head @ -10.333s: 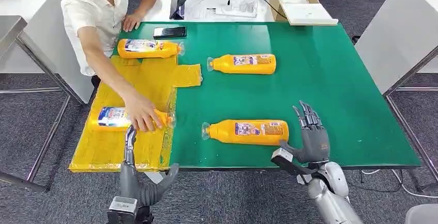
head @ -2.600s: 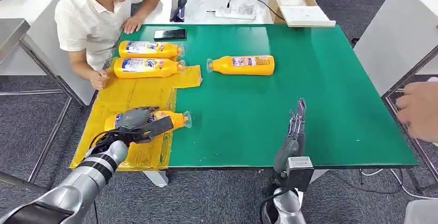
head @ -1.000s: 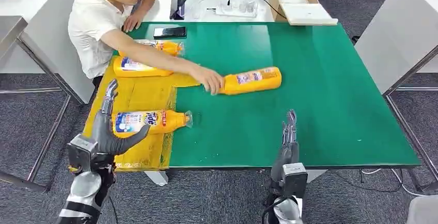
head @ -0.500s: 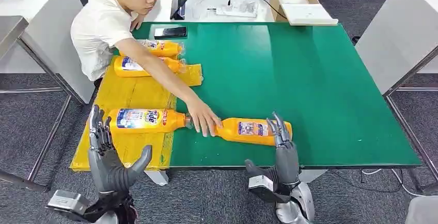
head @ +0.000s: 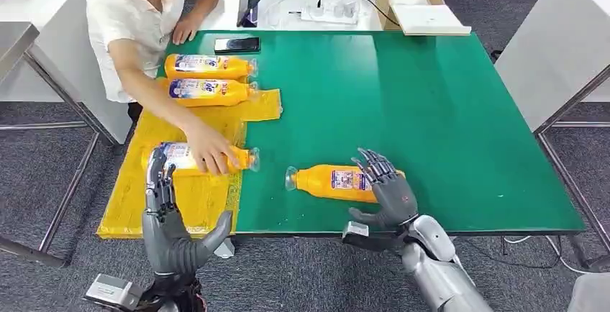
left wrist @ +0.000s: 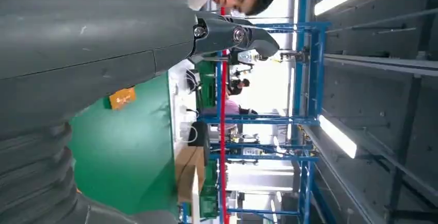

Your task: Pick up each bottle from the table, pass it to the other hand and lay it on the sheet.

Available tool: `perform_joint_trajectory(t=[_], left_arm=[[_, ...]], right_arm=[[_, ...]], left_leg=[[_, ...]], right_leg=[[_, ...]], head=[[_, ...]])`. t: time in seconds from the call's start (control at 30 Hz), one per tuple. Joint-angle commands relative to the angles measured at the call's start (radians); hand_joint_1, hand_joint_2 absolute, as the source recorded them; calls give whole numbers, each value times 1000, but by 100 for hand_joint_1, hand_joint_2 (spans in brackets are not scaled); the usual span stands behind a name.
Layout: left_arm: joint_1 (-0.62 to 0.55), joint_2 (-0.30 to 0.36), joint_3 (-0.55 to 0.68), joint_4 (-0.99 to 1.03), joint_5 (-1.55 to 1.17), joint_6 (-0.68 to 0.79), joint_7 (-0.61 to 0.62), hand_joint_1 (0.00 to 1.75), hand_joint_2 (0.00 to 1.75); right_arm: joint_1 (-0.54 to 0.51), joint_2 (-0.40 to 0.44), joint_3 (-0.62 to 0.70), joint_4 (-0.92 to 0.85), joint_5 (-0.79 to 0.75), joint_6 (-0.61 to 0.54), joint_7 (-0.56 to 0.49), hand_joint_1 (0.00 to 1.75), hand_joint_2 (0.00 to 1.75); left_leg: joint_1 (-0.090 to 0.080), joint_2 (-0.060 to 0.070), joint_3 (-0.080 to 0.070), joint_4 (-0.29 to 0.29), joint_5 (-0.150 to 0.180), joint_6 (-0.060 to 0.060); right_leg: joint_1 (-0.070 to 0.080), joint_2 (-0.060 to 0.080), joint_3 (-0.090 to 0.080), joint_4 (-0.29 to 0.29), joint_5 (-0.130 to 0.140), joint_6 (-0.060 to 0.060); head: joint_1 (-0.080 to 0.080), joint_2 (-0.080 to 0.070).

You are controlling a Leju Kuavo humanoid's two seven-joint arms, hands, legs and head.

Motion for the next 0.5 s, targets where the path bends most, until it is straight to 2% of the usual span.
perform_joint_trajectory(t=[0.03,0.27,0.5], left_arm=[[-44,5,-34,61,6,-8,-21,0,175],[-44,5,-34,61,6,-8,-21,0,175],[-39,10,-34,49,21,-21,3,0,175]], right_arm=[[-147,-17,106,237,17,85,77,0,175],[-147,-17,106,237,17,85,77,0,175],[-182,-11,143,295,46,159,204,0,175]], left_leg=[[0,2,2,-1,-1,-1],[0,2,2,-1,-1,-1],[1,3,3,-1,-1,-2]], right_leg=[[0,1,1,-1,0,-1],[1,1,2,-1,0,-2],[1,1,3,-1,0,-2]], head=[[0,0],[0,0],[0,0]])
